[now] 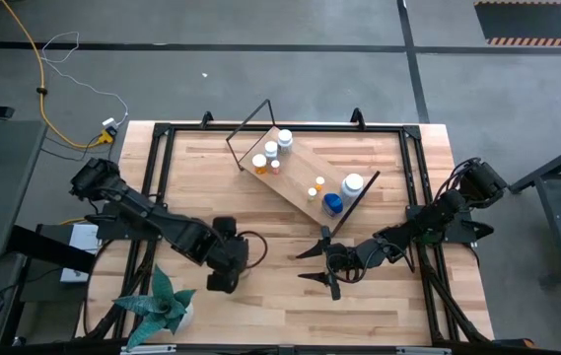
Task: Pick and place medicine bottles onto shelf by color
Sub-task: Put the yellow pill bottle on the shelf
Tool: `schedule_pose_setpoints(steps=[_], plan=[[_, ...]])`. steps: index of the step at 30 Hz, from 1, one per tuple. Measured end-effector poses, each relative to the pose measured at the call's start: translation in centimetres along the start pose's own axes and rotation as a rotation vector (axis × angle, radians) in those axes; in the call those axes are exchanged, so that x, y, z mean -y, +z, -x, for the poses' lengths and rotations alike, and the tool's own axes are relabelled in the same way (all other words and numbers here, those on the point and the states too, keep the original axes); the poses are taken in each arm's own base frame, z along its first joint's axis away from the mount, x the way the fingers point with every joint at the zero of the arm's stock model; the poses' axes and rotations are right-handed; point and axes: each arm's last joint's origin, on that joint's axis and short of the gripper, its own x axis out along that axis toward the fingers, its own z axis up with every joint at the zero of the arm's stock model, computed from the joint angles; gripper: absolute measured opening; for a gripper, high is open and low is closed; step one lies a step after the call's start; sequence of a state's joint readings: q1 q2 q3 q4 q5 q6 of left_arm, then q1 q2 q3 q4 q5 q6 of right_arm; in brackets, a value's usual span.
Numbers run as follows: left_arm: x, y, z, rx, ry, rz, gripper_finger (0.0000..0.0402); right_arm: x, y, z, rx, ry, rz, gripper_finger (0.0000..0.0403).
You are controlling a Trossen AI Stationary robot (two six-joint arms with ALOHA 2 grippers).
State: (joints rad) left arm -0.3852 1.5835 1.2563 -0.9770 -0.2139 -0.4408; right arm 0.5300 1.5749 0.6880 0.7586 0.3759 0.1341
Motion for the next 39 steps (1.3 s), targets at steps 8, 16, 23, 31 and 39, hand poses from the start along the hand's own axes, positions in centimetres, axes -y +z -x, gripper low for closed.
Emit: schedule_pose_setpoints(steps=[8,16,23,31,39], plan=[[-0.3,0.3,-0.4,-0.027,-0.035,0.010,0.0365,0.0,-0.1,0.0,-0.007,-0.001,0.003,0.0213],[-0.2,0.2,-0.4,-0.038,-0.059,0.010,0.0365,0.0,-0.1,0.0,-0.007,-0.001,0.003,0.0213],[-0.2,0.2,-0.4,-0.036,-0.055,0.018,0.0338,0.0,-0.1,0.0,-0.007,-0.001,0.003,0.0213],[-0.3,0.3,-0.4,-0.026,-0.034,0.036,0.0234,0.0,-0.1,0.0,-0.007,-0.001,0.003,0.0213],[-1.8,1.9,1.5,0.018,-0.007,0.091,0.0197,0.0,-0.1,0.0,-0.007,-0.001,0.003,0.0213]])
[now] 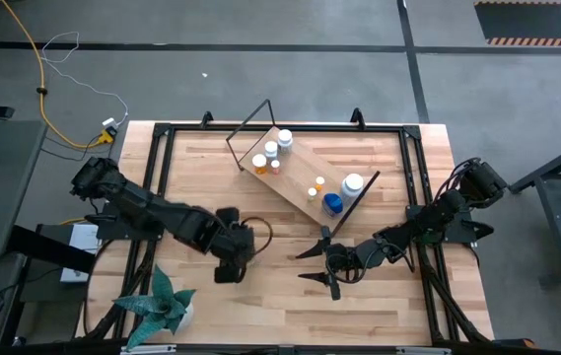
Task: Pick and place medicine bottles onto shelf by color
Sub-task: Put the yellow pill bottle on the shelf
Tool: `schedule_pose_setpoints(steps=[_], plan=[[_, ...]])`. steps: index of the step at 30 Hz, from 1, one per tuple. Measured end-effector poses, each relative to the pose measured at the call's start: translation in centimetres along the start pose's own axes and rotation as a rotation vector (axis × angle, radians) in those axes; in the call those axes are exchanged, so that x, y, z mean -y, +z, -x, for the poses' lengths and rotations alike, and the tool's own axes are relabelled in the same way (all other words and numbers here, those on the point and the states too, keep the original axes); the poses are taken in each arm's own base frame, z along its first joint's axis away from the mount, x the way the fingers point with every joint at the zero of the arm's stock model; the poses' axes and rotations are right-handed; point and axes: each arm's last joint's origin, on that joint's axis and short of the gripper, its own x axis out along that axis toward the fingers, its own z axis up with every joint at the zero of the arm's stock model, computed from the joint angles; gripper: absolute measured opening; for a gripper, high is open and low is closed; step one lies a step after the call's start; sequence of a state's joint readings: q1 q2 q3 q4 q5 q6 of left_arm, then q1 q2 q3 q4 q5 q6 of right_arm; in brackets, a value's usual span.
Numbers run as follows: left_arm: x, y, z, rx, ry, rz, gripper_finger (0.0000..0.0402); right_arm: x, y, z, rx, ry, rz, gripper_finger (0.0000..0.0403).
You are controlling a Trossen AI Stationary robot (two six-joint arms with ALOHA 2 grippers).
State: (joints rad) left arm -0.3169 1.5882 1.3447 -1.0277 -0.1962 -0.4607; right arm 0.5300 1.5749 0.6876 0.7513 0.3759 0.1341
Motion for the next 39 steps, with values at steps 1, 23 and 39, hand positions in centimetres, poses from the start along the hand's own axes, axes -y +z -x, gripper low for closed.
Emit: schedule_pose_setpoints(steps=[1,23,39], plan=[[-0.4,0.5,0.6,0.022,0.018,0.002,0.0197,0.0,0.0,0.0,0.000,0.000,0.000,0.0213],[-17.2,13.0,1.9,0.190,0.231,0.213,0.0209,0.1,0.0,0.0,-0.001,-0.017,0.005,0.0213],[-24.1,15.2,-2.4,0.062,0.162,0.430,0.0209,0.1,-0.2,0.0,-0.014,-0.019,0.008,0.0213]])
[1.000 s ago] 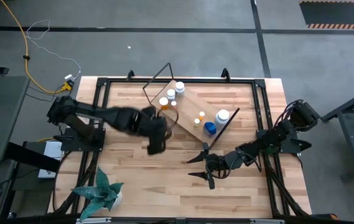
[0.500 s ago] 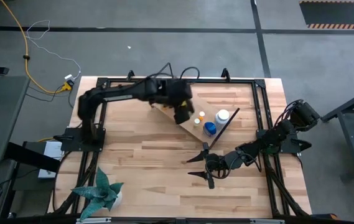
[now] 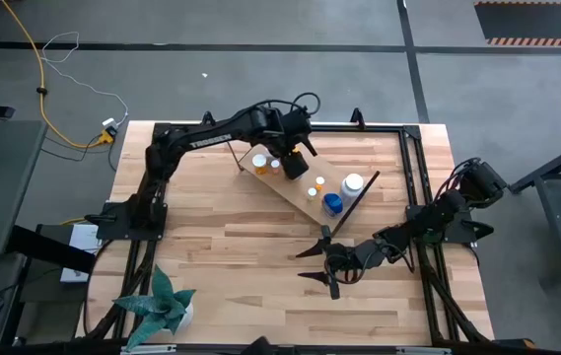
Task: Pick and place medicine bottles onto shelf by color
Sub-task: Put the yellow pill bottle on the shelf
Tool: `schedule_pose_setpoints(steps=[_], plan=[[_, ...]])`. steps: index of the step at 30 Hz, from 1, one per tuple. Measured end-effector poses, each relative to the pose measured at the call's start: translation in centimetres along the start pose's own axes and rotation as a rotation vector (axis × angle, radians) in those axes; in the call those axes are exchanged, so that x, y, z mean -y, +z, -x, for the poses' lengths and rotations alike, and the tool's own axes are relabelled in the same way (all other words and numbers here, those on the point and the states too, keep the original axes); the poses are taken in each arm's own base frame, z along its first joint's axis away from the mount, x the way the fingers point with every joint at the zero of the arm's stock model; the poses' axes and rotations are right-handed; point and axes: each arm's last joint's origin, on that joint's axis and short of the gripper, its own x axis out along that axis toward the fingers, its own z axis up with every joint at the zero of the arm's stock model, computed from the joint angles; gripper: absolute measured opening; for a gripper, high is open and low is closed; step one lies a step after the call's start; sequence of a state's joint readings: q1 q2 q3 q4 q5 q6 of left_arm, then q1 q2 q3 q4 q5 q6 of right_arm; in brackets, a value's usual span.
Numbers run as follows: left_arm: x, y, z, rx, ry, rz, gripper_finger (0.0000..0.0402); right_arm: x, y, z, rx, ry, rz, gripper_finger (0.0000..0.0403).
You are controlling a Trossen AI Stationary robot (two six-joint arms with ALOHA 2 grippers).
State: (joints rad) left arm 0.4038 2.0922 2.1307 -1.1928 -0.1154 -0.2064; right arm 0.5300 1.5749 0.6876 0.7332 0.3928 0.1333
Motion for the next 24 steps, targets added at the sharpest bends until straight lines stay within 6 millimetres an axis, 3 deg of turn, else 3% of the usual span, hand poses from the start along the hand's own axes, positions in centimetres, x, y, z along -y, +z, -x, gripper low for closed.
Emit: schedule_pose_setpoints(steps=[6,14,24], plan=[[0.2,0.3,-1.4,-0.004,-0.007,0.001,0.0209,0.0,0.0,0.0,-0.004,-0.001,0.002,0.0213],[0.3,0.4,-2.0,-0.001,-0.003,0.002,0.0211,0.0,0.0,0.0,-0.004,-0.002,0.001,0.0213],[0.3,0.4,-2.0,-0.004,-0.014,-0.043,0.0251,0.0,0.0,0.0,-0.004,-0.002,0.001,0.0213]])
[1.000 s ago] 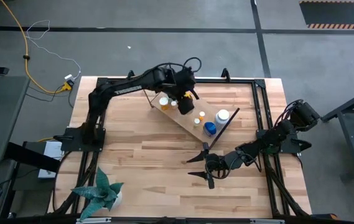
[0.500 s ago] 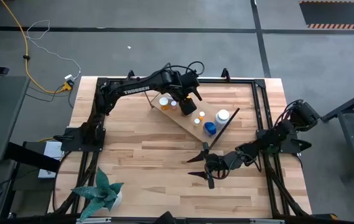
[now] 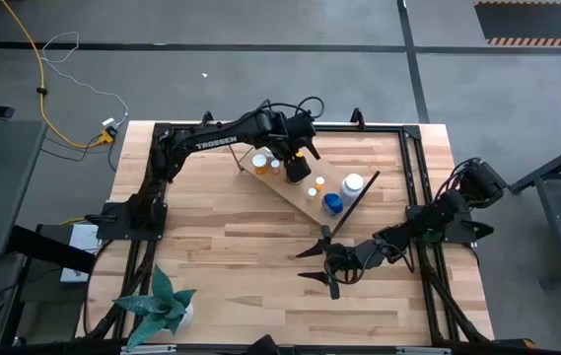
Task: Pick and place medicine bottles onto shelf by color
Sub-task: Put the yellow pill bottle on the shelf, then return to Home Position
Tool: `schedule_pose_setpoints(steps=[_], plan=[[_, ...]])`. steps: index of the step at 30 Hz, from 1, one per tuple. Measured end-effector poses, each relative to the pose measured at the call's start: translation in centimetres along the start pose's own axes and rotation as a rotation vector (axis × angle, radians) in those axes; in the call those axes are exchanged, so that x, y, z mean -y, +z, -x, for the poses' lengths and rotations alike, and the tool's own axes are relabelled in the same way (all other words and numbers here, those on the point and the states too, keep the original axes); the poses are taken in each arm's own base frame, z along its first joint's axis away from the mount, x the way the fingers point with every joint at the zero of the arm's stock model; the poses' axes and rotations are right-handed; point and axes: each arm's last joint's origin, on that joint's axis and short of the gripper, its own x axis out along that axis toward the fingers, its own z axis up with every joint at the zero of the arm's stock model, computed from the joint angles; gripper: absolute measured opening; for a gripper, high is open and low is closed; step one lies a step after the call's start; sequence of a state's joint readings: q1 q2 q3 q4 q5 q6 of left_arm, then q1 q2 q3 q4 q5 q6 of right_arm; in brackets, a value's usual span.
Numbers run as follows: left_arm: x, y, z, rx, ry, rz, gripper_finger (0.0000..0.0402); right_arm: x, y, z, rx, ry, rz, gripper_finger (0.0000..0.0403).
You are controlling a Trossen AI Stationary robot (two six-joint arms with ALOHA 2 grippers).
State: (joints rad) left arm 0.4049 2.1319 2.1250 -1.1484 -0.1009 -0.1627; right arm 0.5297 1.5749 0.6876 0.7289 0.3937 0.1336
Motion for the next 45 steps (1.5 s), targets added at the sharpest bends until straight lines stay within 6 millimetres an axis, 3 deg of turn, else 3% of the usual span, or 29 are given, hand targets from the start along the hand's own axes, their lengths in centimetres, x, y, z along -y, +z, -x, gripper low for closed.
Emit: schedule_pose_setpoints(steps=[9,15,21,25,28,31,37,41,45], plan=[[-0.1,0.7,1.7,0.047,0.008,0.014,0.0270,0.0,0.0,0.0,0.000,0.000,0.000,0.0213],[-0.8,1.0,6.8,0.094,0.056,0.015,0.0268,0.0,0.0,0.0,0.000,0.000,0.000,0.0213],[-1.5,-2.0,13.6,0.221,0.118,0.003,0.0268,0.0,0.0,0.0,0.000,0.000,0.000,0.0213],[-0.3,-4.7,17.5,0.413,0.092,-0.012,0.0268,0.0,0.1,0.0,0.005,0.001,-0.003,0.0213],[1.0,-7.6,19.1,0.561,0.023,-0.056,0.0268,0.0,0.1,0.0,0.008,0.001,-0.009,0.0213],[2.1,-11.2,18.6,0.685,-0.047,-0.106,0.0268,0.0,0.1,0.0,0.008,0.001,-0.012,0.0213],[2.7,-19.5,14.5,0.896,-0.182,-0.148,0.0268,0.0,0.1,0.0,0.009,-0.005,-0.018,0.0213],[2.7,-24.3,11.7,1.059,-0.299,-0.125,0.0268,0.5,0.4,-0.1,0.046,-0.078,-0.008,0.0213],[2.2,-28.0,10.1,1.185,-0.387,-0.126,0.0266,1.8,1.7,-0.5,0.142,-0.234,-0.057,0.0213]])
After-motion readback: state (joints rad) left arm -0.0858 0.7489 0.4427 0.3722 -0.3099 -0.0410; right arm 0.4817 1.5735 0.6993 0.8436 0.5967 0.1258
